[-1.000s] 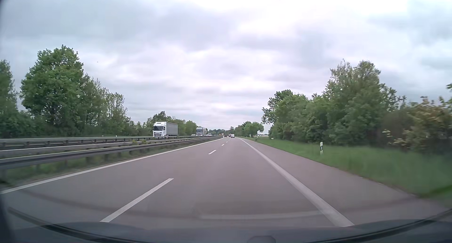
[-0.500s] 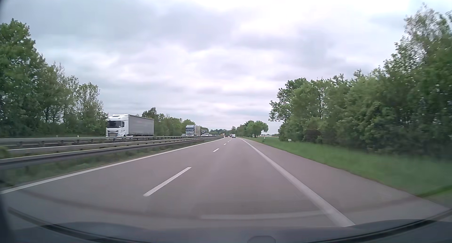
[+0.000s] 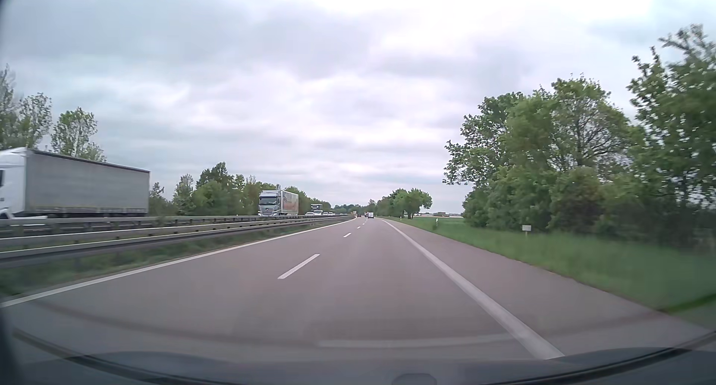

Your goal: Follow the waypoints while adhering to traffic rules and regulations

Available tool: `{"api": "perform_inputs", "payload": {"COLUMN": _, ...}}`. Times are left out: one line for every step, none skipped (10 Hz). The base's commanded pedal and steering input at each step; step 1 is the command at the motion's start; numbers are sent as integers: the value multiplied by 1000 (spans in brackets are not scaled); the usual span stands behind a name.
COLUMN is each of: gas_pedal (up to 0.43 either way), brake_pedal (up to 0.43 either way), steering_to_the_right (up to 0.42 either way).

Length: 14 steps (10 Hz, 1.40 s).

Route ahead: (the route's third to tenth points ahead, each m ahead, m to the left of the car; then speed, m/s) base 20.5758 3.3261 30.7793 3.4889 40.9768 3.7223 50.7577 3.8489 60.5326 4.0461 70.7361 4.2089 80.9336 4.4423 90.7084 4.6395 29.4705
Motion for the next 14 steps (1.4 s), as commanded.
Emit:
{"api": "perform_inputs", "payload": {"gas_pedal": 130, "brake_pedal": 0, "steering_to_the_right": -1}}
{"api": "perform_inputs", "payload": {"gas_pedal": 130, "brake_pedal": 0, "steering_to_the_right": -1}}
{"api": "perform_inputs", "payload": {"gas_pedal": 130, "brake_pedal": 0, "steering_to_the_right": -1}}
{"api": "perform_inputs", "payload": {"gas_pedal": 130, "brake_pedal": 0, "steering_to_the_right": -1}}
{"api": "perform_inputs", "payload": {"gas_pedal": 130, "brake_pedal": 0, "steering_to_the_right": -1}}
{"api": "perform_inputs", "payload": {"gas_pedal": 130, "brake_pedal": 0, "steering_to_the_right": -1}}
{"api": "perform_inputs", "payload": {"gas_pedal": 130, "brake_pedal": 0, "steering_to_the_right": -1}}
{"api": "perform_inputs", "payload": {"gas_pedal": 130, "brake_pedal": 0, "steering_to_the_right": -1}}
{"api": "perform_inputs", "payload": {"gas_pedal": 130, "brake_pedal": 0, "steering_to_the_right": -1}}
{"api": "perform_inputs", "payload": {"gas_pedal": 130, "brake_pedal": 0, "steering_to_the_right": 0}}
{"api": "perform_inputs", "payload": {"gas_pedal": 130, "brake_pedal": 0, "steering_to_the_right": 0}}
{"api": "perform_inputs", "payload": {"gas_pedal": 130, "brake_pedal": 0, "steering_to_the_right": 0}}
{"api": "perform_inputs", "payload": {"gas_pedal": 130, "brake_pedal": 0, "steering_to_the_right": 0}}
{"api": "perform_inputs", "payload": {"gas_pedal": 130, "brake_pedal": 0, "steering_to_the_right": 0}}
